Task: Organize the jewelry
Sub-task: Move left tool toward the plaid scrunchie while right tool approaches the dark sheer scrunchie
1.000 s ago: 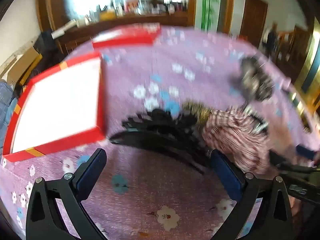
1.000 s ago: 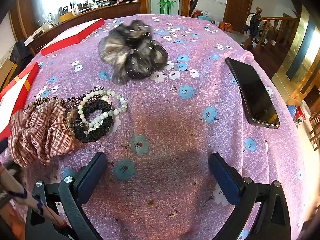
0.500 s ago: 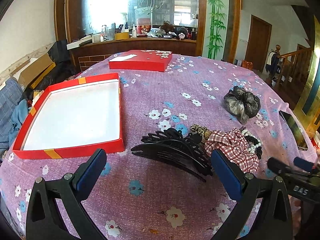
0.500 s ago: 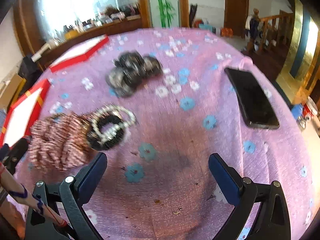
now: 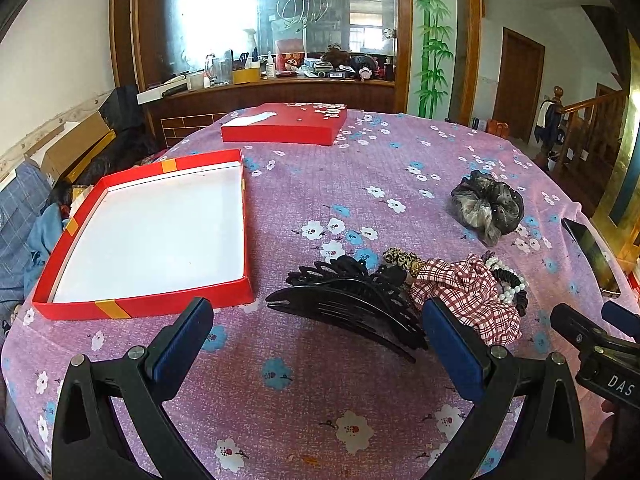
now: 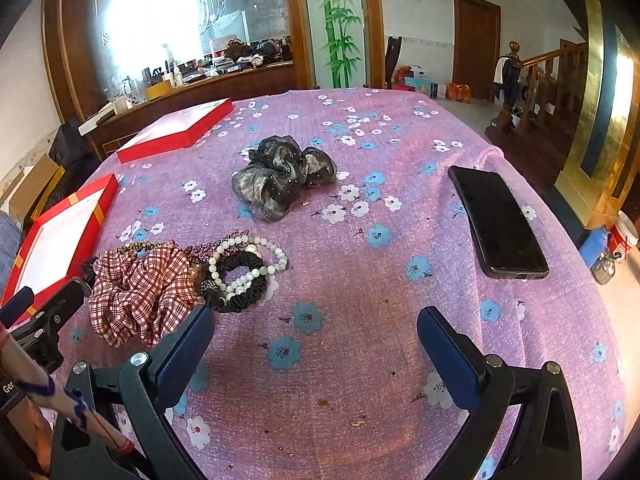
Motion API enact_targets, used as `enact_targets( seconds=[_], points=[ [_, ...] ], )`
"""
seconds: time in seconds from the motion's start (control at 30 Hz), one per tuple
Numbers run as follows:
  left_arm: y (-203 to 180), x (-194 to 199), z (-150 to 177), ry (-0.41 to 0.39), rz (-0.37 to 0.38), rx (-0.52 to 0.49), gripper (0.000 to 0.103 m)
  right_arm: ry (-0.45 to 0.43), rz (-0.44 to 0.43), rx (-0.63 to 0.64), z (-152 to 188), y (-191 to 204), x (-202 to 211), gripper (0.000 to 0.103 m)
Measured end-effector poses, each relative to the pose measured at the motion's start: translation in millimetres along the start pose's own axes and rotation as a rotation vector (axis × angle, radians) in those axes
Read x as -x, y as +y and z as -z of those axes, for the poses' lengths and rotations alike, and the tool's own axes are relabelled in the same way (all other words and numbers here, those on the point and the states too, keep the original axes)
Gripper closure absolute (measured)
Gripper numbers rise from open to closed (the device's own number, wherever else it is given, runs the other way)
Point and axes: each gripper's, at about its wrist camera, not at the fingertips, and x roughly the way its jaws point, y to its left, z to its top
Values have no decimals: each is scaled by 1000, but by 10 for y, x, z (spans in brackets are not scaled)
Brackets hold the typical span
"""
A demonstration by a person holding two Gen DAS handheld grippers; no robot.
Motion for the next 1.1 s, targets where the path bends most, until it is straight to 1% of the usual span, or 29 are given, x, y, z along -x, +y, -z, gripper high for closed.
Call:
enact_targets(
  seconds=[0.27, 0.57, 0.73, 0.9, 1.1],
  points=[
    [-42, 24, 21, 3, -29, -35, 0, -13, -15, -22, 1, -33, 12, 0],
    [-56, 90, 65, 3, -30, -45, 0, -40, -40, -40, 10, -59, 78, 0],
    [-50, 117, 82, 3, -25, -52, 0, -67, -37, -2, 25, 11, 163, 0],
    [-43, 121, 99, 9, -14, -47, 0, -67, -69, 15, 5, 65, 251, 0],
    [-27, 129, 126, 20, 0, -48, 0, -47, -128, -1, -142, 75, 349, 0]
  ],
)
